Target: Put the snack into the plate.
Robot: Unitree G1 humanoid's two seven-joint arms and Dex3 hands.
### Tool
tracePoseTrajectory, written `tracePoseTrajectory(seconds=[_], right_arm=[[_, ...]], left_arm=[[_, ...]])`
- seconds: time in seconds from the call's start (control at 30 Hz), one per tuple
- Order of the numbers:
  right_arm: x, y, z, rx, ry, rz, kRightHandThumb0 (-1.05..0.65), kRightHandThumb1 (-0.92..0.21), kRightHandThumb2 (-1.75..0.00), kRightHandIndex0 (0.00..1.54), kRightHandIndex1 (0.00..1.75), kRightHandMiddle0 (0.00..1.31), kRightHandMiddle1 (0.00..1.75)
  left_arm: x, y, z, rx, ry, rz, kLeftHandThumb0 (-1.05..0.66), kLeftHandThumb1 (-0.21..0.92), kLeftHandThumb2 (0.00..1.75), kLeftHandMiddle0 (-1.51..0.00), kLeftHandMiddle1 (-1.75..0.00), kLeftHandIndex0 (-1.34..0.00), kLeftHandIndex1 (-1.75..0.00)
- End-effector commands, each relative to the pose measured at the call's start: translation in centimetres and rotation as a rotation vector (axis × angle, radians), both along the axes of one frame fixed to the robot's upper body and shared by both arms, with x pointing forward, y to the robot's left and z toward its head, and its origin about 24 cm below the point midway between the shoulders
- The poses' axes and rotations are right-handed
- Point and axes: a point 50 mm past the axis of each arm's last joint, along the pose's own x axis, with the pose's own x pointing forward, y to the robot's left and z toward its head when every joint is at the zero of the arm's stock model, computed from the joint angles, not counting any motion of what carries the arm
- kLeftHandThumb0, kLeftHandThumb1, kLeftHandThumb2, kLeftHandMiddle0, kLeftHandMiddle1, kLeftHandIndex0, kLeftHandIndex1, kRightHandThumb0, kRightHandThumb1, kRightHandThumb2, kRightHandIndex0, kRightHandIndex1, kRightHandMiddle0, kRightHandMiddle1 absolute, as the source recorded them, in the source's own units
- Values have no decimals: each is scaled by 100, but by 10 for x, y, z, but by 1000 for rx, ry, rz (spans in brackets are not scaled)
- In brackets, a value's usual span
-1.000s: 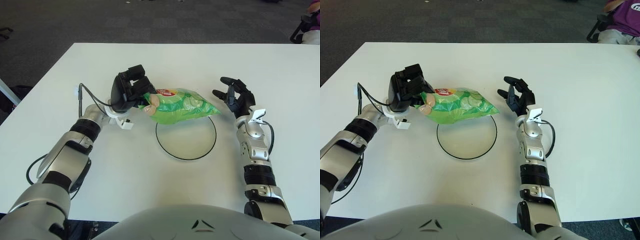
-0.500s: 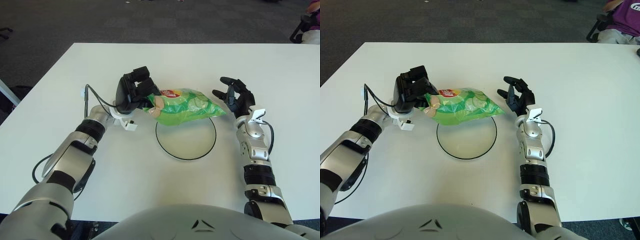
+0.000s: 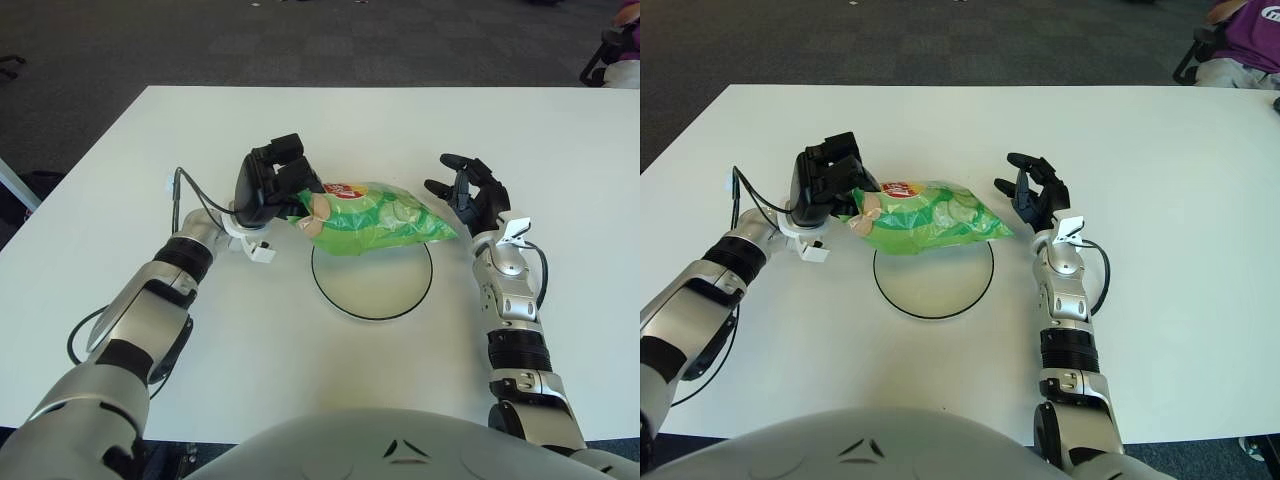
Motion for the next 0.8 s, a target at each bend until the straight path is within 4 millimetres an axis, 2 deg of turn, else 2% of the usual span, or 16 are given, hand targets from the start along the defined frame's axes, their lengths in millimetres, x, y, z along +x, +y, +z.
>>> tracePoseTrajectory(seconds=[0.0,0.17,0.23,0.33,0.47,0.7,0.73,0.77], right_arm=[[2,-1,3,4,-14,-6,-38,-92,-74,98,0,46,62],[2,0,3,4,-14,-5,-38,-92,-74,98,0,46,62],[2,0,4,4,-15,-5,-38,-92,-74,98,0,46,62],[2,0,4,4,-15,-5,-38,-92,-74,98,0,46,62],[2,1,4,4,-15,-5,-38,-92,-74,98,0,46,62],[1,1,4,4,-15,-5,-38,-92,-74,98,0,46,62],[1,1,4,4,-15,-5,-38,-92,-74,98,0,46,62],[1,1,4,4,-15,-5,-38,-92,-74,98,0,46,62]], left_arm=[[4,-7,7,44,-15,-58,-13,92,13,-96,-175,-80,-175],[4,-11,7,82,-16,-90,-14,92,12,-89,-175,-77,-175],[4,-11,7,103,-19,-96,-16,92,14,-75,-175,-70,-175],[5,-11,7,152,-20,-114,-22,92,15,-67,-165,-64,-175],[6,-9,4,221,-17,-126,-31,92,14,-65,-156,-60,-175],[8,-3,-2,321,22,-128,-40,92,12,-65,-154,-58,-175],[9,-2,-3,336,35,-130,-39,92,15,-63,-147,-57,-162],[9,1,-7,380,91,-132,-39,92,15,-62,-145,-57,-157]])
